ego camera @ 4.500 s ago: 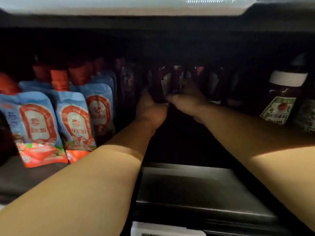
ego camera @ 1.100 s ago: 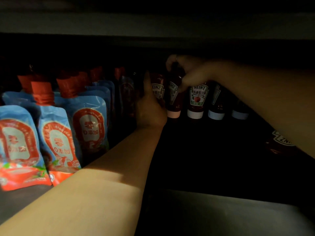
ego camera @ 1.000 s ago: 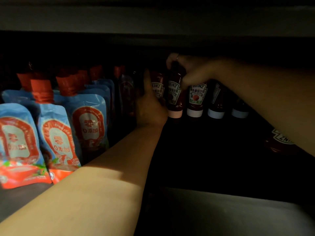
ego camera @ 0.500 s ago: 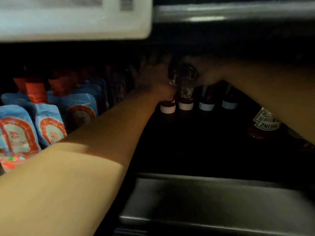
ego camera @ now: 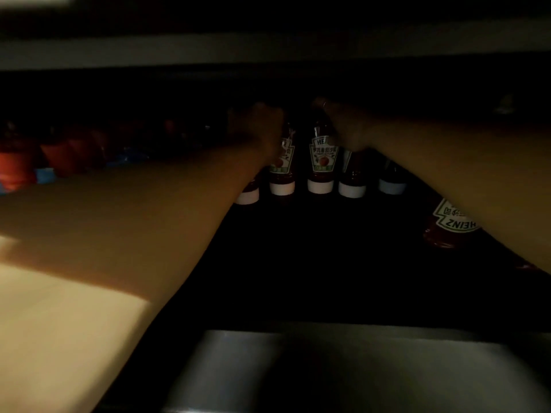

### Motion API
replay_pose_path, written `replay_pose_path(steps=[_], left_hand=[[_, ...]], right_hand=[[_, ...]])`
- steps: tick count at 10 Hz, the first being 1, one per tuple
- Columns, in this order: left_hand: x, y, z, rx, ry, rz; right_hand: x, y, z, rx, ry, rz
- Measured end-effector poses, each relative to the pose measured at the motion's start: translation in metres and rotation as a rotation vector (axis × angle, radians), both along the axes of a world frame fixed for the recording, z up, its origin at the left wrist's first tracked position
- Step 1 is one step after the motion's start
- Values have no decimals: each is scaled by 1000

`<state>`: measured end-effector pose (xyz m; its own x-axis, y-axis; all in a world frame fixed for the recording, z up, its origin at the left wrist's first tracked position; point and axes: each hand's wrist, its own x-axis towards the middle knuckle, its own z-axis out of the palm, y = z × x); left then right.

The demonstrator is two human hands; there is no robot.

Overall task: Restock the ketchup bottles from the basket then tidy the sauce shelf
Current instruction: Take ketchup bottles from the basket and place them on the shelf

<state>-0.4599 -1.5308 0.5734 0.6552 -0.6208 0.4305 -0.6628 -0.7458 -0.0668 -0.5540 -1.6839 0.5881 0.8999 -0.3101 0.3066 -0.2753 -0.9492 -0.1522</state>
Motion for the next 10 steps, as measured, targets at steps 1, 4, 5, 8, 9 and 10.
replay_pose_path(steps=[1, 4, 5, 8, 9, 10], left_hand=[[-1, -1, -7, 14, -106, 23], [-26, 12, -16, -264, -216, -263], [-57, 0, -31, -480, -75, -390], [-85, -48, -81, -532, 559, -372], [-85, -50, -87, -596, 566, -409], [-88, -49, -91, -571, 543, -481]], right_hand=[[-2, 0, 0, -1, -7, -30], [-27, 4, 24, -6, 14, -87], [-36, -1, 23, -40, 15, -88], [-39, -1, 30, -63, 51, -169], [-49, -8, 29, -8, 89, -202], [-59, -13, 24, 14, 142, -262]])
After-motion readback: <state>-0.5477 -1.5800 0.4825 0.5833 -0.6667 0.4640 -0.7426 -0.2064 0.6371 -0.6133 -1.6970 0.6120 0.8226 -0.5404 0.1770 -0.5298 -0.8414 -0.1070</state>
